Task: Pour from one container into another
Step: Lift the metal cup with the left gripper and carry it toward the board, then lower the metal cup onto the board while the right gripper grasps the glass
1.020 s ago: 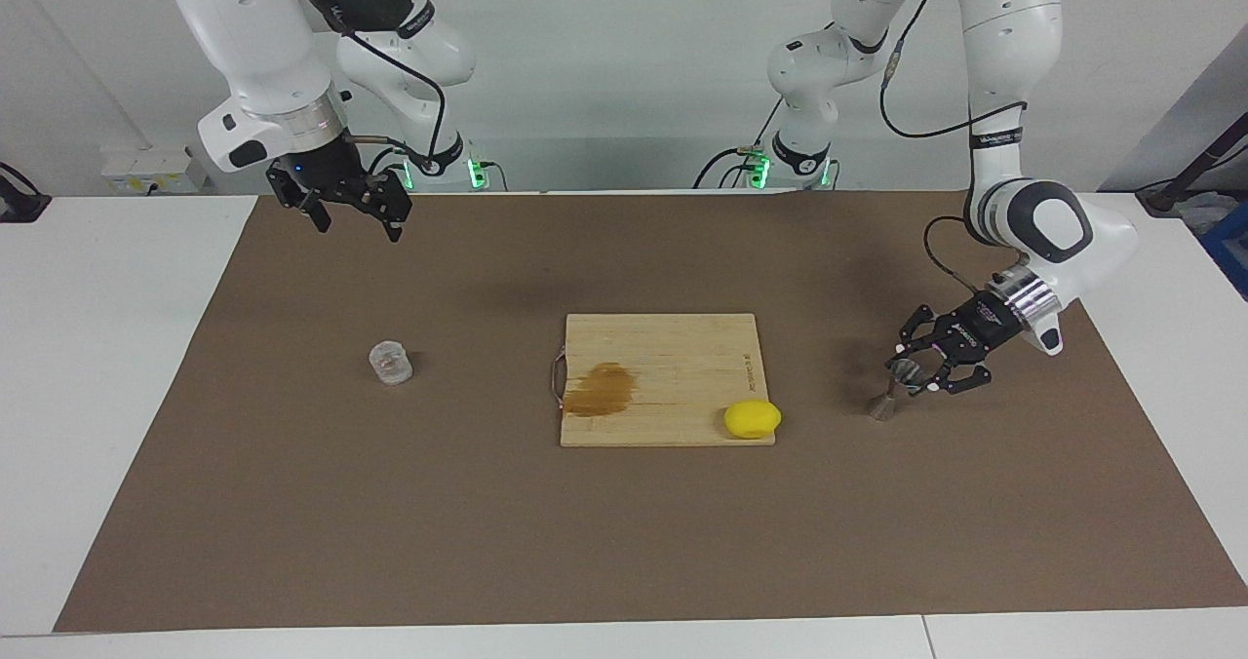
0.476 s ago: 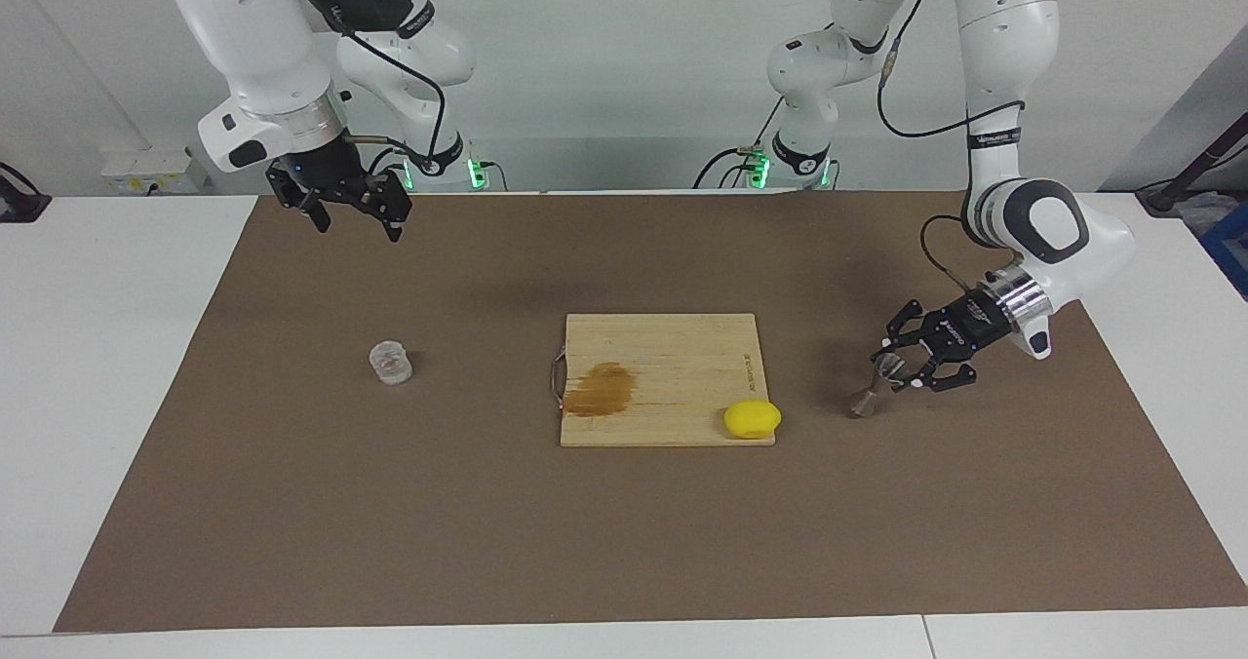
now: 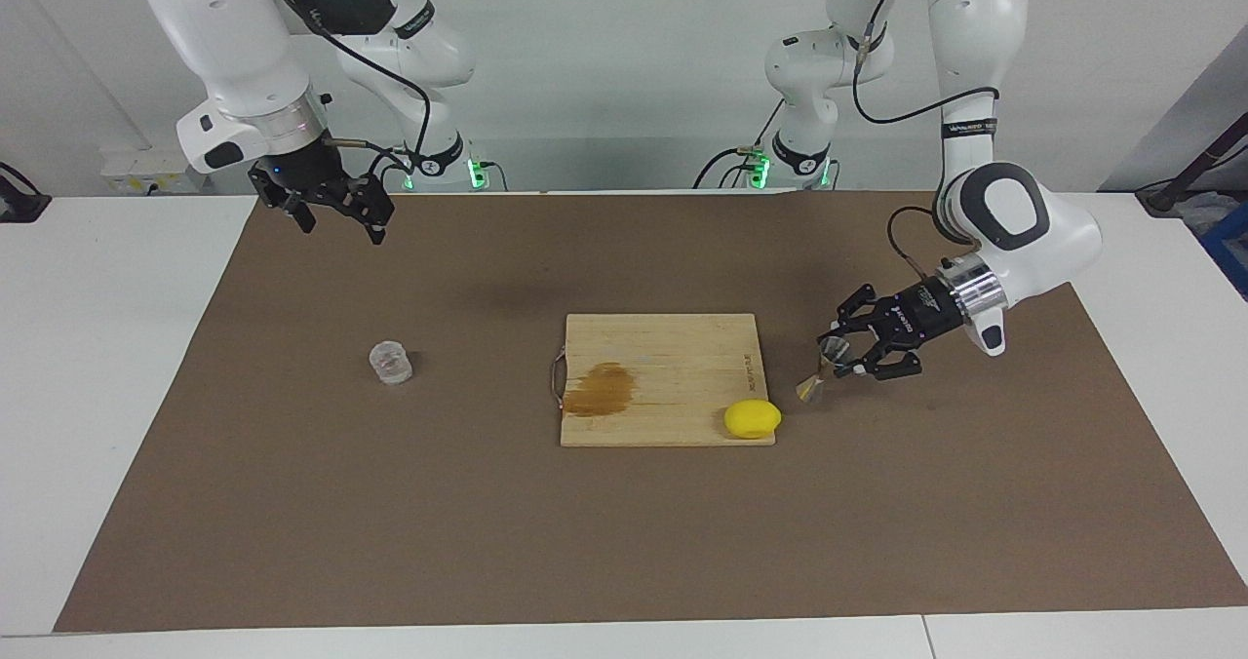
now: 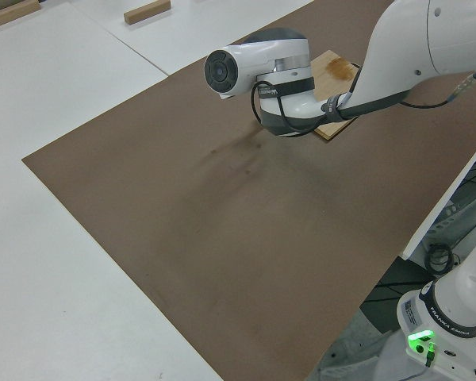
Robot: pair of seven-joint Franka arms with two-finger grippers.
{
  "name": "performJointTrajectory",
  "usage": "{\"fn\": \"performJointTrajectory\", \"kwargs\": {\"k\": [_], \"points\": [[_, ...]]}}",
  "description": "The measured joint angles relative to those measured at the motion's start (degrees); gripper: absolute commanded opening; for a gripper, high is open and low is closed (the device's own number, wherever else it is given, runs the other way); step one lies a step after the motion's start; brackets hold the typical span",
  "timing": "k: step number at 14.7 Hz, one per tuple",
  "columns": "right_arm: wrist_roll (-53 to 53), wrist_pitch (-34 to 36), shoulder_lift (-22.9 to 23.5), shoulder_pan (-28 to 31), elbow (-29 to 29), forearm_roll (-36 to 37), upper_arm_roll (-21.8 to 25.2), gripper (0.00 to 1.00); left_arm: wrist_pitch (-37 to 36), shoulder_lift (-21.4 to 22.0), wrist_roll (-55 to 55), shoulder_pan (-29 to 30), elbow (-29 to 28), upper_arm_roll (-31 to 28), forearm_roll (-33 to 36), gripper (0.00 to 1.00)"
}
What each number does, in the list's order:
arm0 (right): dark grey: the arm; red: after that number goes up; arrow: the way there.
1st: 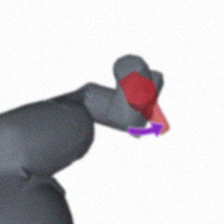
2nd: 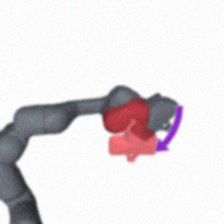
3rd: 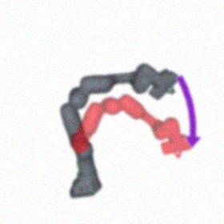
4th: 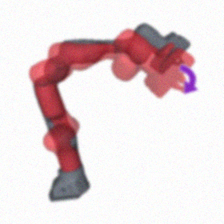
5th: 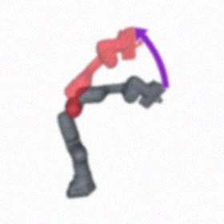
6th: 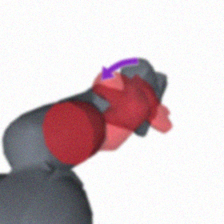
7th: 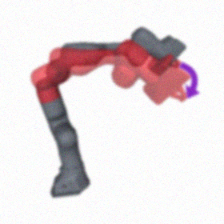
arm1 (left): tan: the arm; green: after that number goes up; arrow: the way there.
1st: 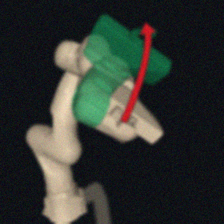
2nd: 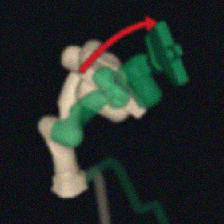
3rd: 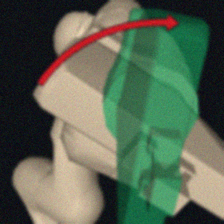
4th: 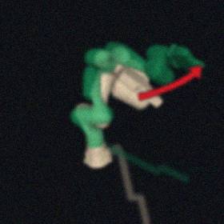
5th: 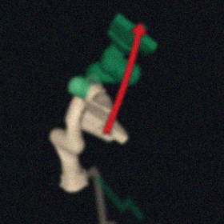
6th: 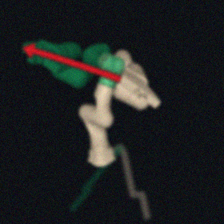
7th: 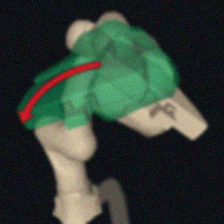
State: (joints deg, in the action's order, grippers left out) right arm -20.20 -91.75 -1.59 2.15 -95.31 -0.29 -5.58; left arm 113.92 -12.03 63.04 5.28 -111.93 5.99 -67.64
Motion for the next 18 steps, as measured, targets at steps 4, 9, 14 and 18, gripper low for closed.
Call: {"fn": "performJointTrajectory", "kwargs": {"k": [4,9,14,18], "points": [[-9.89,-1.05,-0.02,2.06,-0.58,-0.01,0.09,1.00,1.53,2.39,4.66,-4.88,0.24,0.01,-0.33,0.00],[-27.81,-1.70,0.02,8.16,-2.04,-9.50,0.21,1.00,15.04,2.34,7.78,-15.74,0.21,0.56,-6.00,0.00],[-40.07,-7.34,2.68,11.63,-4.34,-13.49,0.27,1.00,32.80,0.86,10.11,-27.77,0.00,0.77,-12.62,0.00],[-41.08,-11.17,7.26,16.75,-8.21,-19.82,0.36,0.95,40.88,-2.30,10.12,-33.58,1.15,0.72,-16.54,0.00]]}}
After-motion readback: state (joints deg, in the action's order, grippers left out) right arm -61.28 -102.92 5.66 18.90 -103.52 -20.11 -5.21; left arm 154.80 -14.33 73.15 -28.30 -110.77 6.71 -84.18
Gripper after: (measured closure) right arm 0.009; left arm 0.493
